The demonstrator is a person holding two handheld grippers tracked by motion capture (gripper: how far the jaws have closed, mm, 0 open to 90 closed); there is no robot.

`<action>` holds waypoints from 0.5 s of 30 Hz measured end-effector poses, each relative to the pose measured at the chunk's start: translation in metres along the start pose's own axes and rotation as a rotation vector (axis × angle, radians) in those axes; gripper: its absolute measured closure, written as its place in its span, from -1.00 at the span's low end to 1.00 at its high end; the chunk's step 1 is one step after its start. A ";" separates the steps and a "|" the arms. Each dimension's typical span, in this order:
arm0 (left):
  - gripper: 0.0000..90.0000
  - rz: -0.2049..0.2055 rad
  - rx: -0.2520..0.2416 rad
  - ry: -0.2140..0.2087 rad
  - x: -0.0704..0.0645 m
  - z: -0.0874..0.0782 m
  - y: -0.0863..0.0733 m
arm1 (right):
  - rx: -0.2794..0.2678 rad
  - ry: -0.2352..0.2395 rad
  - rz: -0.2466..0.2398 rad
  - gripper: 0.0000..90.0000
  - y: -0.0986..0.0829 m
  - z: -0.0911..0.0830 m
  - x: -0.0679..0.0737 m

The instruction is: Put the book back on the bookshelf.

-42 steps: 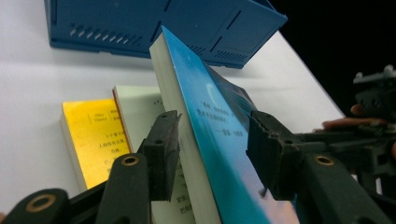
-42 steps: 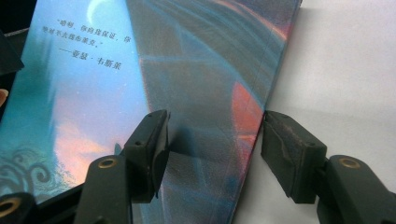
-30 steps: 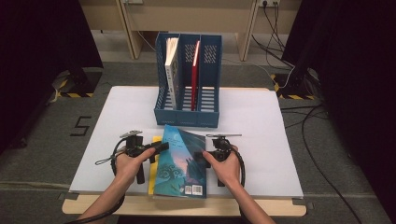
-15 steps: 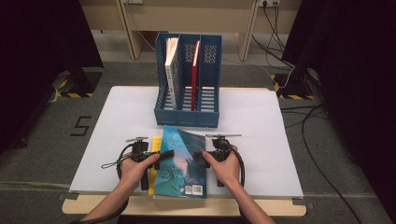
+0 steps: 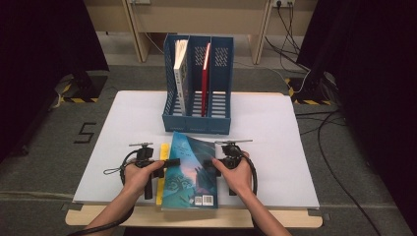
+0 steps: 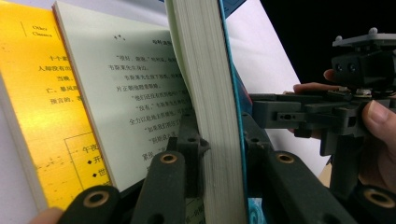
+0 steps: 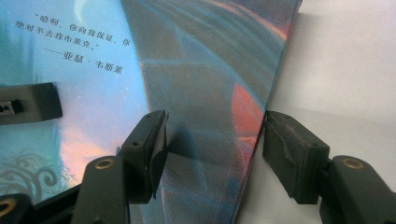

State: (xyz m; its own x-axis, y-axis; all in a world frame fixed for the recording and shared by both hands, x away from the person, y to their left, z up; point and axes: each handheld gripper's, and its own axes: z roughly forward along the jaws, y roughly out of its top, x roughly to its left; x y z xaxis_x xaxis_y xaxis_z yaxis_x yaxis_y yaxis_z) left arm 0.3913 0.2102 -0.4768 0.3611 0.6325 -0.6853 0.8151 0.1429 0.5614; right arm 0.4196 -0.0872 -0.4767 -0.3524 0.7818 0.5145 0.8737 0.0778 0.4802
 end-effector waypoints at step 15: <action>0.67 -0.021 0.001 0.020 0.016 -0.022 0.000 | 0.032 0.034 -0.024 -0.09 0.022 0.018 0.008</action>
State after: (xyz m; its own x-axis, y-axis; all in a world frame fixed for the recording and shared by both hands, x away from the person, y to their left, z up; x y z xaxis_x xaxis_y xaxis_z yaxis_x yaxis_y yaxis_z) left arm 0.3869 0.2371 -0.4775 0.3352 0.6442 -0.6875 0.8230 0.1550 0.5465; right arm 0.4419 -0.0679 -0.4746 -0.3843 0.7578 0.5273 0.8750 0.1169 0.4698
